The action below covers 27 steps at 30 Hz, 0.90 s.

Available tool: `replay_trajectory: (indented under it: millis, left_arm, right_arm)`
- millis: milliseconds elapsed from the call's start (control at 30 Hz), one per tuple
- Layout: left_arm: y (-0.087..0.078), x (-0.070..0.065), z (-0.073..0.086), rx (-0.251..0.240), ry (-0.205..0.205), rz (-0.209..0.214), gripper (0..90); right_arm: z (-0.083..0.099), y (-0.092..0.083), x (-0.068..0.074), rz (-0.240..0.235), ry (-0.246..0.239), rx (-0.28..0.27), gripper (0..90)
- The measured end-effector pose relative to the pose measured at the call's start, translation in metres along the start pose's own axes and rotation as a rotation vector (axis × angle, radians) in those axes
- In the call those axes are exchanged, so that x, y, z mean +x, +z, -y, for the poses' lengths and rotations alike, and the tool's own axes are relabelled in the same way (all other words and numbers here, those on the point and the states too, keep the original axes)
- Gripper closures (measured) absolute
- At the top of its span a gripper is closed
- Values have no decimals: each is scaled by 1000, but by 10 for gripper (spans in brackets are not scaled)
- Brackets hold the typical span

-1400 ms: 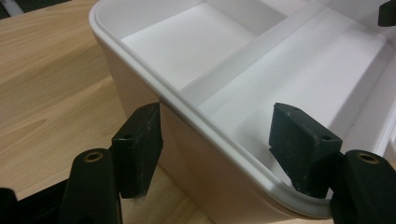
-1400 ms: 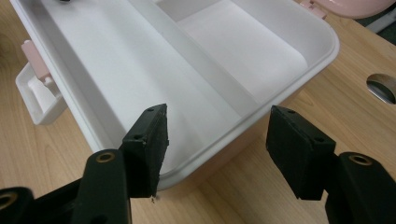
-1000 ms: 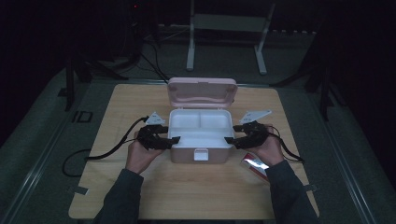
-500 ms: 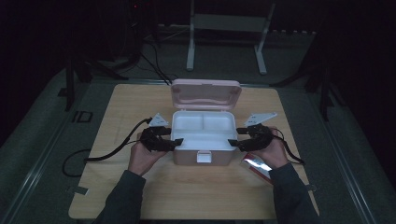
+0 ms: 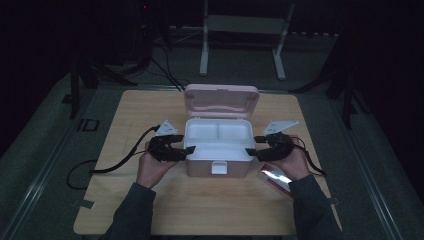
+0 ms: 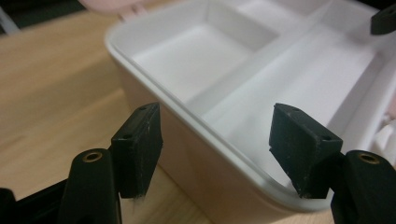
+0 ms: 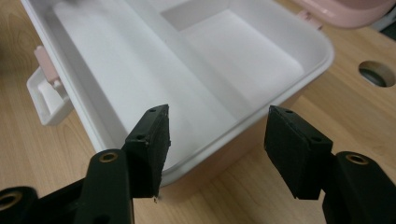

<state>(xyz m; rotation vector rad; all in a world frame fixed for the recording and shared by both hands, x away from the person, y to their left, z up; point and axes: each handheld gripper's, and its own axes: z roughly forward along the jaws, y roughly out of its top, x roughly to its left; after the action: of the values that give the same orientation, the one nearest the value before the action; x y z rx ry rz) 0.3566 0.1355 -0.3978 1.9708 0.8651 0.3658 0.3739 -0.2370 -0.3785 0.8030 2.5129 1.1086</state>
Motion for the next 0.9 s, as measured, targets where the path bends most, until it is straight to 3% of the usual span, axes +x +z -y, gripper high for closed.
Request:
replay_trajectory:
  millis: [200, 333, 600, 900]
  left_arm:
    - [-31, 1, 7, -37, 32, -7, 357]
    - [-42, 0, 19, -13, 72, -23, 361]
    - [-41, 2, 43, 14, 93, -28, 363]
    - [-38, 8, 52, 49, 88, -41, 364]
  right_arm:
    - [-8, -10, -2, 13, -23, -31, 452]
    - [-18, -11, 1, 18, -65, -34, 477]
    - [-37, -2, 5, -4, -149, -18, 507]
    - [-60, 10, 3, -21, -230, 48, 512]
